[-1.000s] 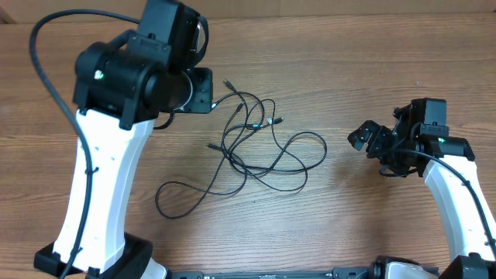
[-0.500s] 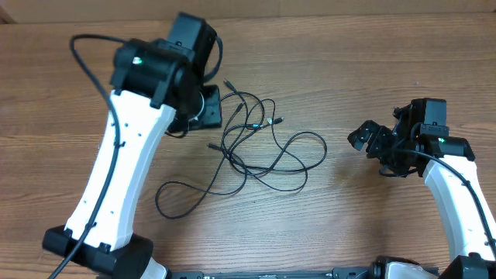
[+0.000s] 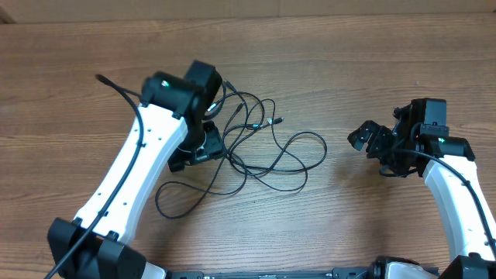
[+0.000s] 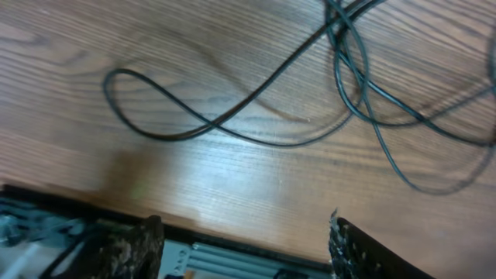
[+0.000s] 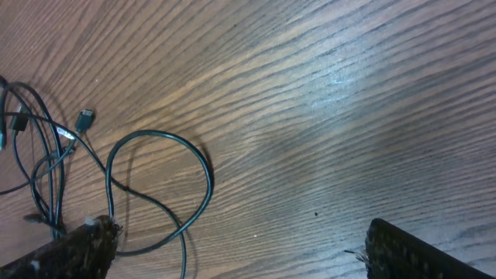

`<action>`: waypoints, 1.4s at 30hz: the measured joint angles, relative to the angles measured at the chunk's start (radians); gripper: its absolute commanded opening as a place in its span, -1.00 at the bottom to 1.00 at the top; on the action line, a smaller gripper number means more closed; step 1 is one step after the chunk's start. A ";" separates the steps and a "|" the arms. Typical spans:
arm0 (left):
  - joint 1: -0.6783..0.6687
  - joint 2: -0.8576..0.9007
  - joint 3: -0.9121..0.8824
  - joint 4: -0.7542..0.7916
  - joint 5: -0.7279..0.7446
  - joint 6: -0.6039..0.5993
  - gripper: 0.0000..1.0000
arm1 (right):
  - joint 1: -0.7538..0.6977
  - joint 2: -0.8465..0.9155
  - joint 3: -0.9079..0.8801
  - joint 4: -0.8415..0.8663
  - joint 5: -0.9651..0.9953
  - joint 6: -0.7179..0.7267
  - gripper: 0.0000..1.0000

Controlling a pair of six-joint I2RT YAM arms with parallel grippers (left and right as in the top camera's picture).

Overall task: Untangle cables
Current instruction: 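Lower the left gripper onto the pile's left edge and grasp a strand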

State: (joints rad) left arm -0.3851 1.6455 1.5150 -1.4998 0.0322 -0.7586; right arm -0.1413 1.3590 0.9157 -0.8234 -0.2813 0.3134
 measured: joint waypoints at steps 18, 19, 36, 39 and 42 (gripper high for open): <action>0.000 0.018 -0.452 0.369 0.020 -0.055 0.28 | 0.000 0.001 0.000 0.000 0.000 0.000 1.00; 0.000 0.021 -0.462 0.385 0.020 -0.055 0.28 | 0.000 0.001 0.000 0.000 0.000 -0.001 1.00; 0.000 0.027 -0.544 0.569 -0.039 -0.059 0.19 | 0.000 0.001 0.000 0.000 0.000 0.000 1.00; 0.000 0.027 -0.551 0.578 -0.058 -0.061 0.14 | 0.000 0.001 0.000 0.000 0.000 0.000 1.00; 0.000 0.027 -0.570 0.603 -0.069 -0.063 0.04 | 0.000 0.001 0.000 0.000 0.000 0.000 1.00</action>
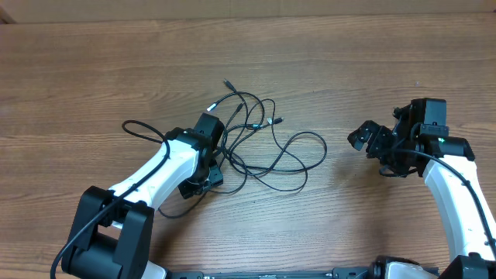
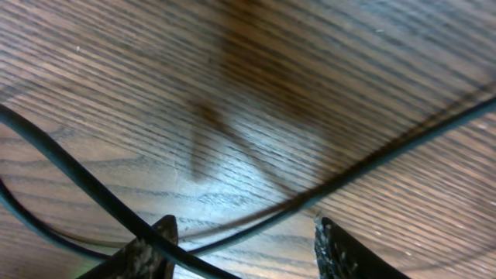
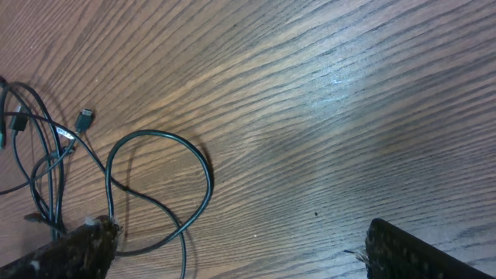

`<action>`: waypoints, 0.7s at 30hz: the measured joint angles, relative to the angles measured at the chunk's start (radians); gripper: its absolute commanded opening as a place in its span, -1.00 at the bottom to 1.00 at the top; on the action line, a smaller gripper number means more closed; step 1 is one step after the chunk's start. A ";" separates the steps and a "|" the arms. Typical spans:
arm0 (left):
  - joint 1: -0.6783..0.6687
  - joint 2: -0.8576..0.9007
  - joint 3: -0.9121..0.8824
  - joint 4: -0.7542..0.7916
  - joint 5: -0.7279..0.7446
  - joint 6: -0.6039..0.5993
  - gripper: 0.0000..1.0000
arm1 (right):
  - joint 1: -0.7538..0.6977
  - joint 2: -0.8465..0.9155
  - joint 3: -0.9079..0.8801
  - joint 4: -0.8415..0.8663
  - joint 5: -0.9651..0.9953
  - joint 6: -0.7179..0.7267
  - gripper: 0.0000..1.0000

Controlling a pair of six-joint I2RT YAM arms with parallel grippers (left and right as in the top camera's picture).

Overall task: Untangle cables
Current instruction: 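Lower the left gripper onto the pile's left edge and grasp a strand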

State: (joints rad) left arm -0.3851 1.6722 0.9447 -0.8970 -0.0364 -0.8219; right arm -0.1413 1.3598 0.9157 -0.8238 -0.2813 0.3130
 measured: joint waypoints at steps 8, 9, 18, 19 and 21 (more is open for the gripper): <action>0.000 0.000 -0.008 0.051 -0.009 -0.014 -0.74 | 0.000 0.000 0.000 0.000 0.000 0.000 1.00; 0.001 0.000 -0.008 0.055 -0.011 -0.012 -0.88 | 0.000 0.000 0.000 0.000 0.000 0.000 1.00; 0.046 0.000 0.075 -0.093 -0.046 0.060 -0.91 | 0.000 0.000 0.000 0.000 0.000 0.000 1.00; 0.060 0.000 0.111 -0.122 -0.051 0.078 -0.91 | 0.000 0.000 0.000 0.000 0.000 0.000 1.00; 0.086 0.000 0.182 -0.164 -0.063 0.109 -0.91 | 0.000 0.000 0.000 0.000 0.000 0.000 1.00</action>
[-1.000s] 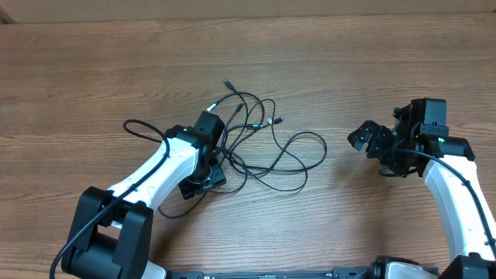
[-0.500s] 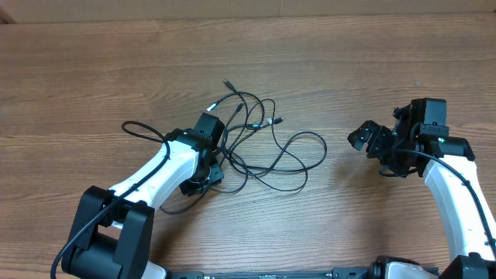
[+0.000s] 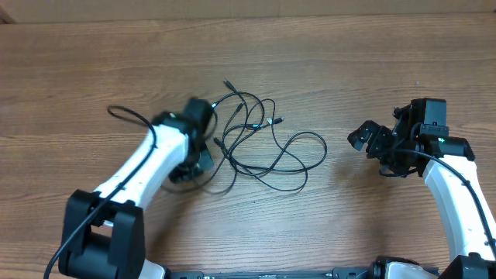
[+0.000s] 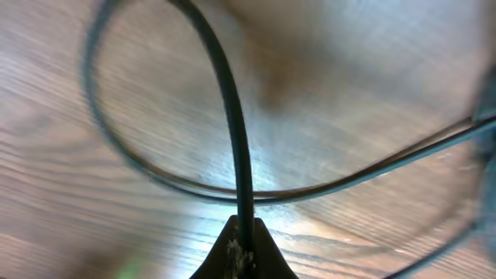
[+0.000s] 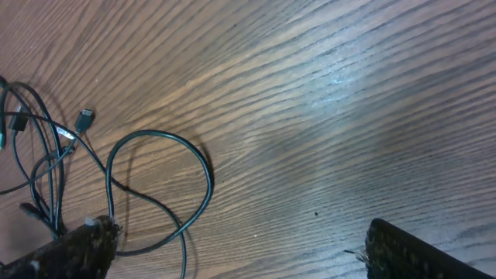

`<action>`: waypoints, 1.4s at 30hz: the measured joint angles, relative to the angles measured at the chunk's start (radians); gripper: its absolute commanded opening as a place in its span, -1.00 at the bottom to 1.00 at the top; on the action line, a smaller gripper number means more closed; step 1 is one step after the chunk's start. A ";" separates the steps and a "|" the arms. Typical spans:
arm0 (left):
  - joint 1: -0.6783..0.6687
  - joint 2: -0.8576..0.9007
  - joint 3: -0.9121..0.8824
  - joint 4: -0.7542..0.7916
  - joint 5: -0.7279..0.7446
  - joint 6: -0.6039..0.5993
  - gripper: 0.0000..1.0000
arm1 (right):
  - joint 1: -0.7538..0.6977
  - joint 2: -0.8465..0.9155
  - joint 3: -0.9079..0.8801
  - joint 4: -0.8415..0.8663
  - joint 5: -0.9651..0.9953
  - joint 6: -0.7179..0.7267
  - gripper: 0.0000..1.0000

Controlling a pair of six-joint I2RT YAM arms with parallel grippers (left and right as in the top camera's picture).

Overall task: Untangle cables
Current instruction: 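Lower the left gripper onto the pile's left edge and grasp a strand, then lift and pull the grasped black cable leftward out of the pile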

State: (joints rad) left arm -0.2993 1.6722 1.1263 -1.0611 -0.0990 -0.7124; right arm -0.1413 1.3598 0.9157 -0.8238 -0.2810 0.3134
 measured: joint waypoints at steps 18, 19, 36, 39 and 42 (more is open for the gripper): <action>0.195 -0.008 0.775 -0.452 -0.096 0.160 -0.91 | 0.000 0.000 0.000 -0.003 0.000 0.000 1.00; 0.196 -0.014 0.801 -0.454 -0.096 0.170 -0.91 | 0.000 0.000 0.000 -0.003 0.000 0.000 1.00; 0.196 -0.154 1.164 -0.367 0.392 0.446 -0.92 | 0.000 0.000 0.000 -0.003 -0.001 0.000 1.00; 0.196 -0.149 1.164 -0.351 0.502 0.490 -0.92 | 0.000 0.000 0.000 -0.003 0.000 0.000 1.00; 0.196 -0.147 1.164 -0.352 0.531 0.515 -0.91 | 0.000 0.000 0.000 -0.003 0.000 0.000 1.00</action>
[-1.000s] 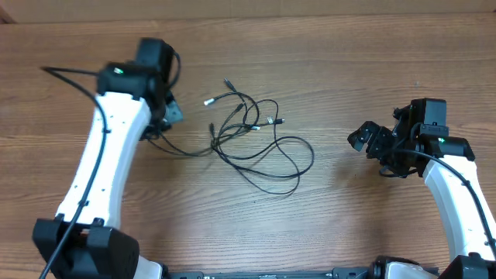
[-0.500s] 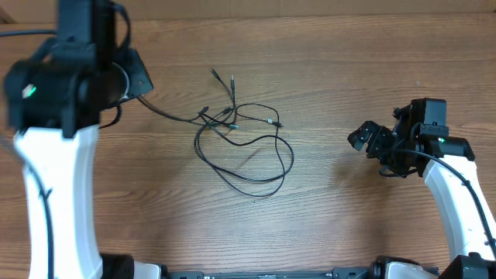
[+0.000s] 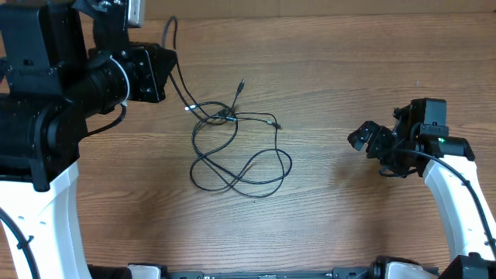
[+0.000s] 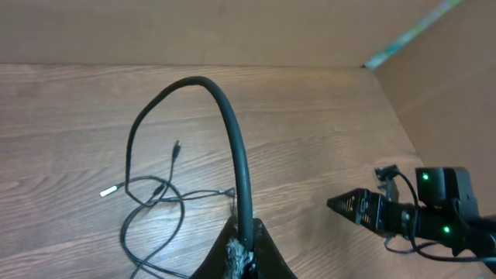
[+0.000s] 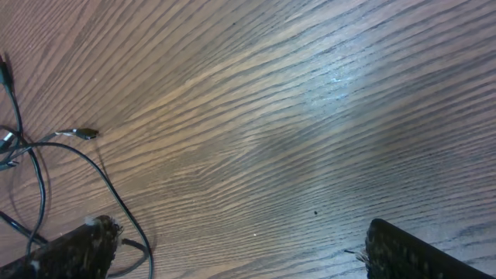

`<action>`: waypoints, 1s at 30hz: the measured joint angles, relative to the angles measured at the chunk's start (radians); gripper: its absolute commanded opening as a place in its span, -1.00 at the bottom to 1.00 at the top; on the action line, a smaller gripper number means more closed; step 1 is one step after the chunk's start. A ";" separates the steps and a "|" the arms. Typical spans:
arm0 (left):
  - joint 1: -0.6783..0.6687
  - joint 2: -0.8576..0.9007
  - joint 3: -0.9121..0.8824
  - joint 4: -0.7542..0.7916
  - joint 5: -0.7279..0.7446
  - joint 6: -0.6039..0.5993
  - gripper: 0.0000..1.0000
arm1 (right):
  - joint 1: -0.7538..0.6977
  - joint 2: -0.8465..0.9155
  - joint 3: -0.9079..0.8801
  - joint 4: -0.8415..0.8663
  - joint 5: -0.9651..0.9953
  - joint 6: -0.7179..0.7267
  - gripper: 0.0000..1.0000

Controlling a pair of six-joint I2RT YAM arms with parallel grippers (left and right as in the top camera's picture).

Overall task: Untangle cables
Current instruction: 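Lift and pull the grasped black cable leftward out of the pile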

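Note:
A thin black cable (image 3: 236,159) lies in loose crossing loops mid-table, its small plugs (image 3: 242,81) at the far side. One strand rises from the heap toward my raised left arm (image 3: 116,70). In the left wrist view my left gripper (image 4: 242,235) is shut on that cable (image 4: 232,139), which arches up out of the jaws and drops to the heap (image 4: 151,201) far below. My right gripper (image 3: 366,138) stands open low over the table to the right of the heap, with nothing in it (image 5: 240,248). A plug end (image 5: 87,132) lies ahead of it to the left.
Bare wooden tabletop (image 3: 333,70) surrounds the heap. A cardboard wall (image 4: 232,31) stands along the far edge and another on the right side (image 4: 457,85). My left arm's body fills the upper left of the overhead view.
My left gripper, shut on the cable low beside the heap, now stands high above the table with the strand. The heap has drawn in and shifted left. The right arm is unchanged.
My left gripper was open above the heap's left side. It then stood low with open fingers astride a strand, then shut on it left of the heap. Now it holds it high and the loops have changed shape. The right gripper stayed open throughout.

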State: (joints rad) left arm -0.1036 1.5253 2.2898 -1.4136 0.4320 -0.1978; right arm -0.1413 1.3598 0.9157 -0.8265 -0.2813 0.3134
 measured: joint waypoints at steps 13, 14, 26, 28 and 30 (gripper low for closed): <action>0.000 -0.008 0.000 -0.006 -0.286 0.013 -0.91 | 0.000 0.000 0.000 0.000 0.000 -0.001 1.00; 0.000 -0.014 0.000 -0.006 -0.320 0.013 -0.91 | 0.000 0.000 0.000 0.000 0.000 0.000 1.00; 0.180 -0.160 0.079 0.003 -0.596 -0.007 -0.91 | 0.000 0.000 0.000 0.000 0.000 0.000 0.99; 0.242 -0.173 0.087 0.001 -0.634 -0.041 -0.91 | 0.000 0.000 0.000 0.000 0.000 -0.001 1.00; 0.312 -0.179 0.089 -0.008 -0.678 -0.097 -0.91 | 0.000 0.000 0.000 0.000 0.001 0.000 1.00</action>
State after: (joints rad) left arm 0.2081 1.3460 2.3787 -1.4212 -0.2462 -0.2951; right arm -0.1413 1.3598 0.9157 -0.8268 -0.2806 0.3130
